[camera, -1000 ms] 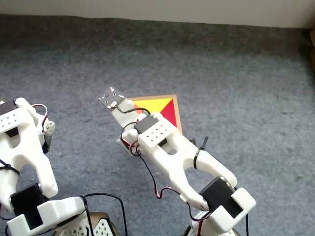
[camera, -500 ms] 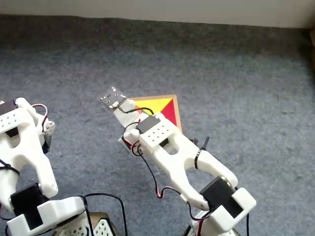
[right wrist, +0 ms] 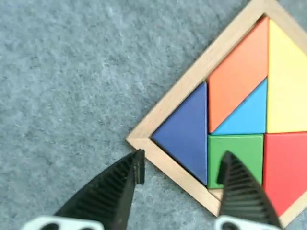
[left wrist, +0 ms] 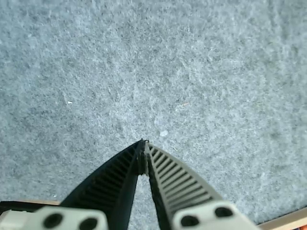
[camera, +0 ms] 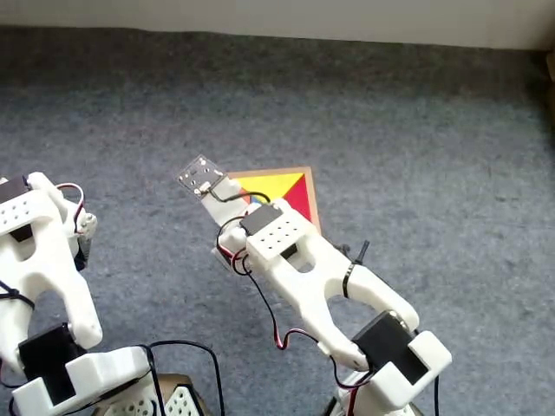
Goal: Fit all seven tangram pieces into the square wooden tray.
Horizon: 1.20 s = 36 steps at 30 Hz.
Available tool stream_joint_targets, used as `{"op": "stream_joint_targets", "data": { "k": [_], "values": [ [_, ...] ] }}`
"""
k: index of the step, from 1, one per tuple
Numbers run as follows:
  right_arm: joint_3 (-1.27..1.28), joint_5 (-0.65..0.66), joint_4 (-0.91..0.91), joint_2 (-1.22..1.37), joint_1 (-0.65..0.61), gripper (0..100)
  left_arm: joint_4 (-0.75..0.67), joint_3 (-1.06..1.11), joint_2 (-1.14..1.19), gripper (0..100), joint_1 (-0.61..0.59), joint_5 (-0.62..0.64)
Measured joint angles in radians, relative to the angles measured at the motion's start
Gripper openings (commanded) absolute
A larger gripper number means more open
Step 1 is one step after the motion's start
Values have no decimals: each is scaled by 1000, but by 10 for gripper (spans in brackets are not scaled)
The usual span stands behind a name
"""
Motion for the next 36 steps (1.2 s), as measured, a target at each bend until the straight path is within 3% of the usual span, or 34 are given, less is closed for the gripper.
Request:
{"op": "stream_joint_targets", "data": {
  "k": [7, 15, 25, 36],
  "values": [
    [6, 0, 6, -68, 0, 4, 0, 0, 0, 6, 21, 0],
    [207, 0, 25, -440, 87, 4, 0, 0, -23, 6, 129, -32],
    [443, 0, 157, -875, 252, 4, 97, 12, -402, 6, 305, -87],
    [786, 0, 276, -1501, 402, 4, 98, 221, -809, 6, 474, -89]
  ]
}}
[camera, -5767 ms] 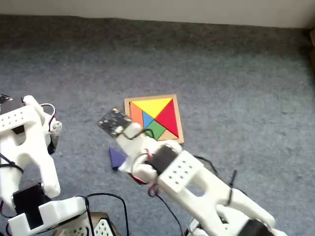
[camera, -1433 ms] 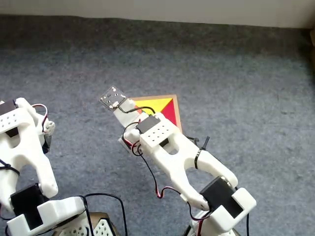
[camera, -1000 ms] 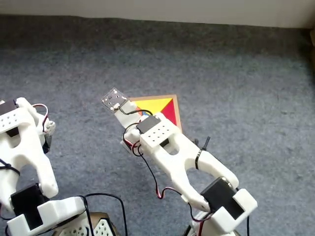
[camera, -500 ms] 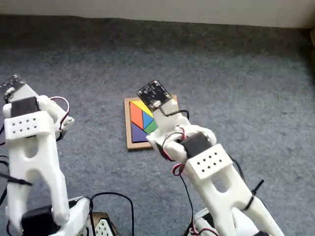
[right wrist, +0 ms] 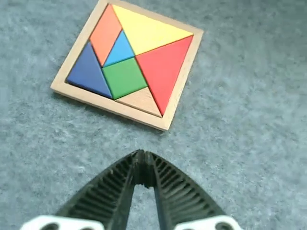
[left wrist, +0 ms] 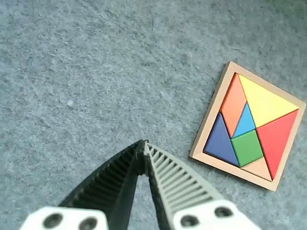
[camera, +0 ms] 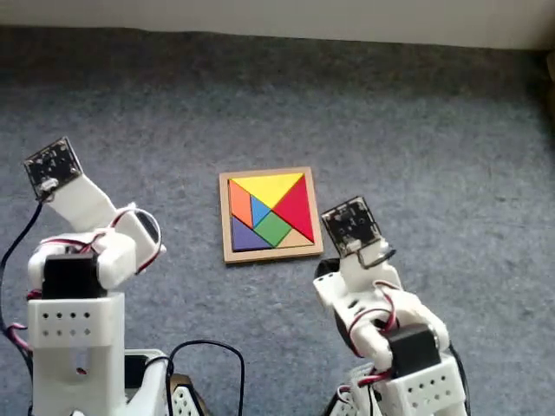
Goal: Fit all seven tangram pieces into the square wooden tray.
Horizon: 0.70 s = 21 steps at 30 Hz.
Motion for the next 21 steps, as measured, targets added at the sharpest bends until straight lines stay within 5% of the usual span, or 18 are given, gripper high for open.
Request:
{"op": "stream_joint_targets", "data": {
  "k": [5, 21],
  "values": [
    [158, 0, 9, -319, 77, 4, 0, 87, -164, 6, 15, -69],
    [347, 0, 9, -356, 264, 4, -149, 509, -712, 6, 15, -196]
  ]
}}
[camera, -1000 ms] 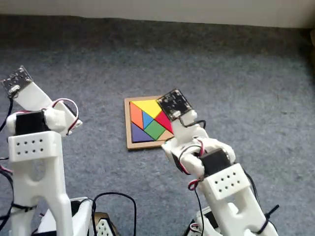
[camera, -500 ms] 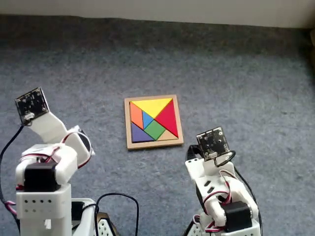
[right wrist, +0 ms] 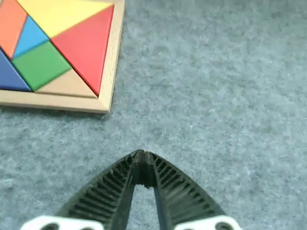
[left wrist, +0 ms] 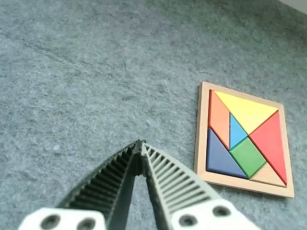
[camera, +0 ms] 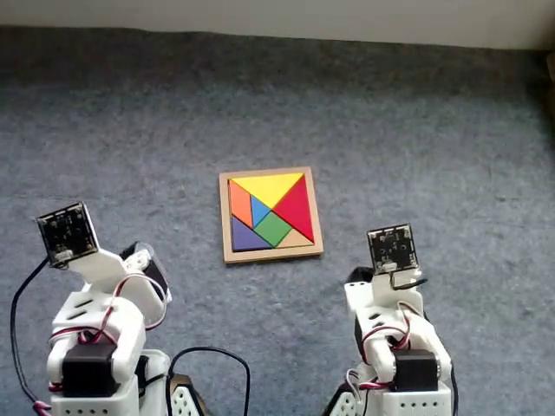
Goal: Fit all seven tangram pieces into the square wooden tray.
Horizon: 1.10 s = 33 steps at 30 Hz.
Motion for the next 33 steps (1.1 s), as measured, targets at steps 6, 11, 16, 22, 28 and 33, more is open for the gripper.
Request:
{"op": "stream_joint_targets", "data": {
  "k": [6, 11, 16, 22, 28, 33],
  "values": [
    [87, 0, -5, 0, 6, 7, -12, 158, -127, 6, 0, -86],
    [106, 0, -84, 2, 6, 6, -12, 272, -127, 6, 2, -187],
    [106, 0, -46, 2, 6, 5, -15, 361, -127, 6, 2, -259],
    [106, 0, 37, 2, 6, 5, -72, 460, -127, 6, -25, -344],
    [106, 0, 74, 2, 6, 5, -126, 463, -127, 7, -141, -387],
    [106, 0, 78, 2, 6, 5, -80, 463, -127, 7, -146, -445]
  ]
}}
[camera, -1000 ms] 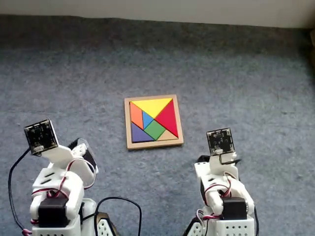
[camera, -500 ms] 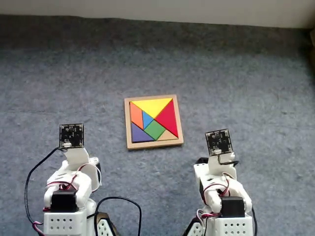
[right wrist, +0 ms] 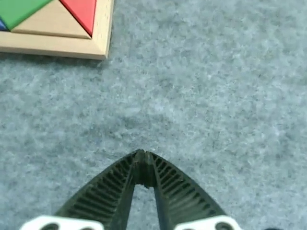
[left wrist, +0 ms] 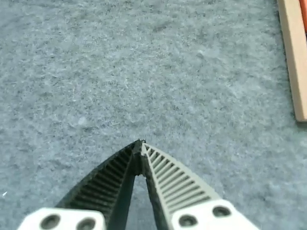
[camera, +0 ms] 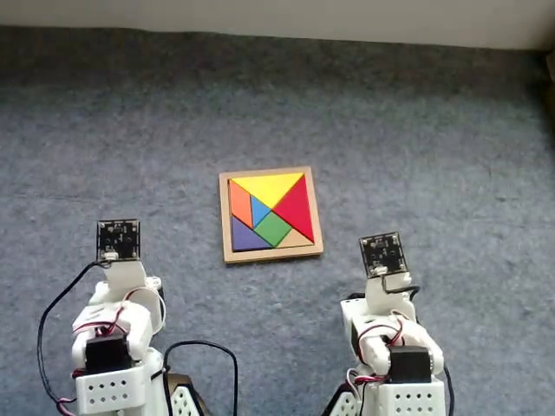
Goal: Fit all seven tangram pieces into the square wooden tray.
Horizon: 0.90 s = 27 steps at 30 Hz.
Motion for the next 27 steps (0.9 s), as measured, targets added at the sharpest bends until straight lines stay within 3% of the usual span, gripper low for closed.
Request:
{"op": "stream_joint_targets", "data": {
  "k": [7, 27],
  "values": [
    [0, 0, 0, 0, 0, 5, 115, 0, 0, 7, -9, -20],
    [0, 0, 0, 0, 0, 5, 118, 2, 0, 7, -9, -20]
  ]
}}
